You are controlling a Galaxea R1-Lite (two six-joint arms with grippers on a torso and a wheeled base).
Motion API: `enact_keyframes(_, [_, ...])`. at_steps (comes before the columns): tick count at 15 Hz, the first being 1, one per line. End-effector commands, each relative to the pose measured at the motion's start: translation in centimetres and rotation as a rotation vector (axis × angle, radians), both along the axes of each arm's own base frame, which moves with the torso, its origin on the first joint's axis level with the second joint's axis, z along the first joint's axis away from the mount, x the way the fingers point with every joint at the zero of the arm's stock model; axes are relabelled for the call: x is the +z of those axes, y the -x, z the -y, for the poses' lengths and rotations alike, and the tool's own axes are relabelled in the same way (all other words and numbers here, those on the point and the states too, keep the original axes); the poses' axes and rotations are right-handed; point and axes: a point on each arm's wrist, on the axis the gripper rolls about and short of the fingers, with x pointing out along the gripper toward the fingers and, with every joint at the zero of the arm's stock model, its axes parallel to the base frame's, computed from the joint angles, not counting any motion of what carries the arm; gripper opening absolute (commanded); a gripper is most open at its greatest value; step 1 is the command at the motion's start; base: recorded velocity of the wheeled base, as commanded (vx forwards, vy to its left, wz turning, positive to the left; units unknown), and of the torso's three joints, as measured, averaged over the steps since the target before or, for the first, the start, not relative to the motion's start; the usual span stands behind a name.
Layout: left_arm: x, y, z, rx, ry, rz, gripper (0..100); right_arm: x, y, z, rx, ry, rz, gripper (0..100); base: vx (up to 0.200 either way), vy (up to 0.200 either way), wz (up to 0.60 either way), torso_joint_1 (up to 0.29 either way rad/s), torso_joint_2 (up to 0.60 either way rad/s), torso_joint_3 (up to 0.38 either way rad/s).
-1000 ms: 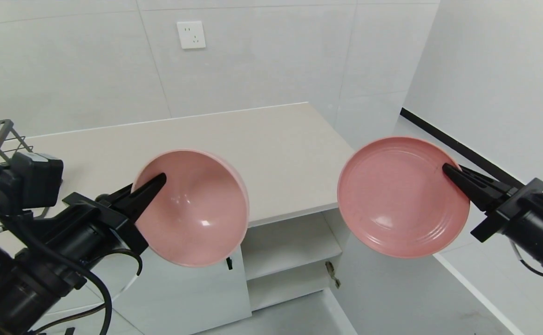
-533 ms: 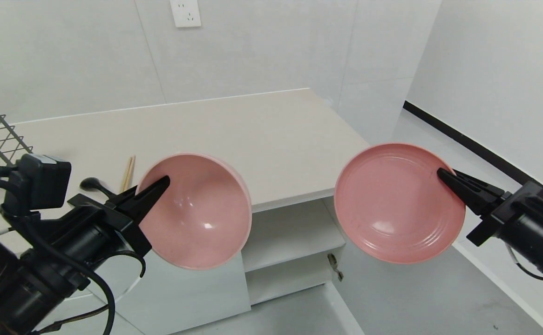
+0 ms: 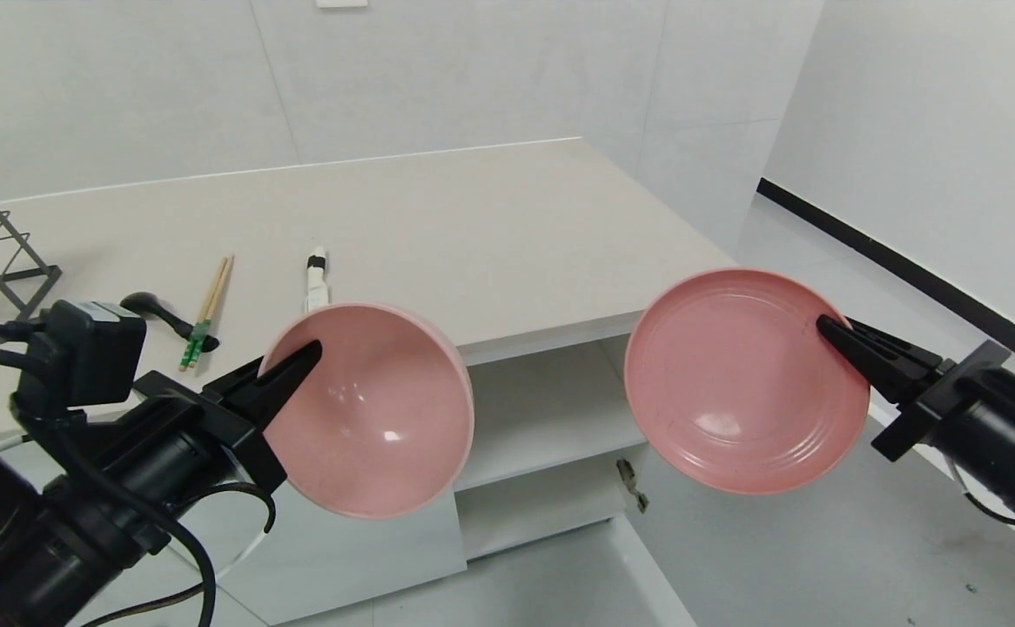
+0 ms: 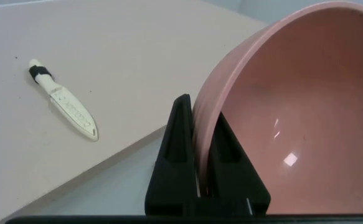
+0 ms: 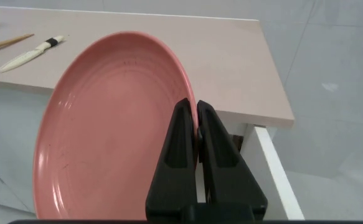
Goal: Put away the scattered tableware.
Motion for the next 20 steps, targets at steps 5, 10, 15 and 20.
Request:
enact_keyframes(5, [-0.13, -0.09, 0.05, 0.000, -0.002, -0.007, 0, -0.24, 0.09, -0.34, 0.019, 0.004, -0.011, 0, 0.000, 0.000, 0.00, -0.138, 0.27, 0.134])
enact_keyframes(10, [-0.36, -0.28, 0.13, 0.002, -0.007, -0.018, 0, -0.27, 0.11, -0.34, 0.018, 0.012, -0.008, 0, 0.000, 0.000, 0.00, -0.127, 0.24, 0.112])
enact_keyframes(15, [-0.35, -0.22, 0.13, 0.001, -0.009, -0.015, 0, -0.40, 0.16, -0.35, 0.018, 0.018, -0.011, 0, 0.000, 0.000, 0.00, -0.238, 0.43, 0.193])
enact_keyframes(20, [-0.27, 0.35, 0.84, -0.048, -0.008, -0.010, 0, -0.72, -0.04, -0.38, 0.017, 0.023, -0.028, 0, 0.000, 0.000, 0.00, -0.253, 0.35, 0.132])
